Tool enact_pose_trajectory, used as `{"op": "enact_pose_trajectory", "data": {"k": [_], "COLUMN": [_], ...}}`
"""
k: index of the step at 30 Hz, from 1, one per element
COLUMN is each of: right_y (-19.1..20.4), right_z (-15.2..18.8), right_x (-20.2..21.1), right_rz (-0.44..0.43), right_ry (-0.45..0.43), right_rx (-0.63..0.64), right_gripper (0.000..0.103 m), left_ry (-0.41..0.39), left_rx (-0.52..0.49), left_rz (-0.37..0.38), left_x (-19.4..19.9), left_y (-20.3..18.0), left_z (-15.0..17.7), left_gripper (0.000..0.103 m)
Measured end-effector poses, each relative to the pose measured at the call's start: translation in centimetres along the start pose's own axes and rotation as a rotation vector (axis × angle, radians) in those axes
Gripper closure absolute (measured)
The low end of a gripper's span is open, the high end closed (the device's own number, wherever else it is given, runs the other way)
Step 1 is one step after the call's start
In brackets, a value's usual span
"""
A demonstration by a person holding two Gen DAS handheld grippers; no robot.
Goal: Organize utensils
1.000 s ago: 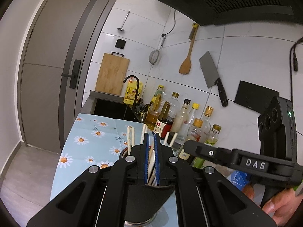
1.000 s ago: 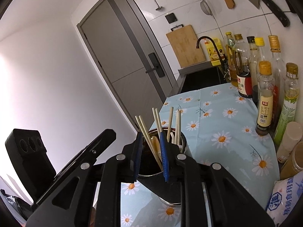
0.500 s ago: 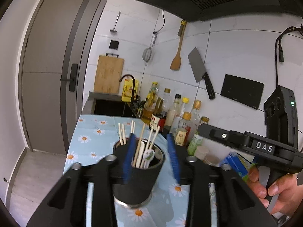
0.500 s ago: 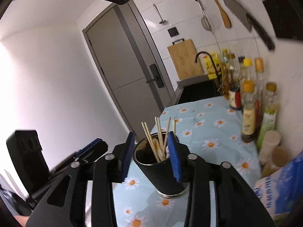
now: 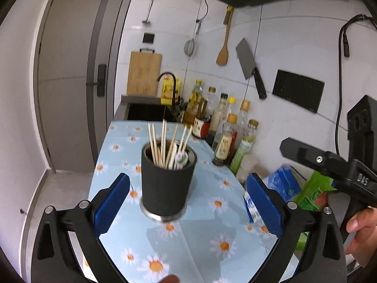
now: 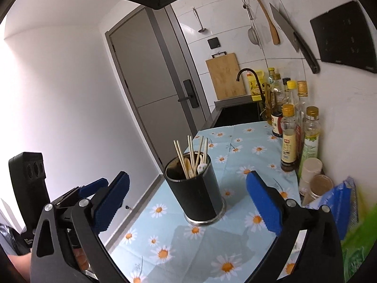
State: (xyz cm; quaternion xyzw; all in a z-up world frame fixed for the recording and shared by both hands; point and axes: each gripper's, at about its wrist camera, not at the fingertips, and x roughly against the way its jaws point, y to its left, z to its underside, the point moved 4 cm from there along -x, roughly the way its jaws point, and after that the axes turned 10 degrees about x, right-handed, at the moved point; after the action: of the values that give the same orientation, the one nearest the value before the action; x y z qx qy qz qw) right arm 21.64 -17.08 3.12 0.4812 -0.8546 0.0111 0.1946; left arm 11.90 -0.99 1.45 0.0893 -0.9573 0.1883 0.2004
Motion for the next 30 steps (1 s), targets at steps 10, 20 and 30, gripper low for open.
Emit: {"op": "enact_pose_trajectory", "data": {"k": [10,20,30], "right_y": [1.5,1.1,0.9], "right_z": [5.2,9.0,9.6], "right_x": [2.2,1.8,1.2], "right_rz": [0.053,0.092,0.096], "right_ry": [0.078,0.153,0.185], "right_rx": [0.082,0.073,0.057], "right_gripper": [0.005,0.005,0.005], "left_ry": [0.071,0.07,0.113], "left_rx": [0.003,0.015,0.039], "left_rz": [-0.073,-0.126,-0.133], "left_x": [1.0,1.7,1.3], "left_y": [-0.2,0.0,0.9], "left_z": [4.5,6.3,7.4], "left_gripper": [0.007,0.007,0.007]}}
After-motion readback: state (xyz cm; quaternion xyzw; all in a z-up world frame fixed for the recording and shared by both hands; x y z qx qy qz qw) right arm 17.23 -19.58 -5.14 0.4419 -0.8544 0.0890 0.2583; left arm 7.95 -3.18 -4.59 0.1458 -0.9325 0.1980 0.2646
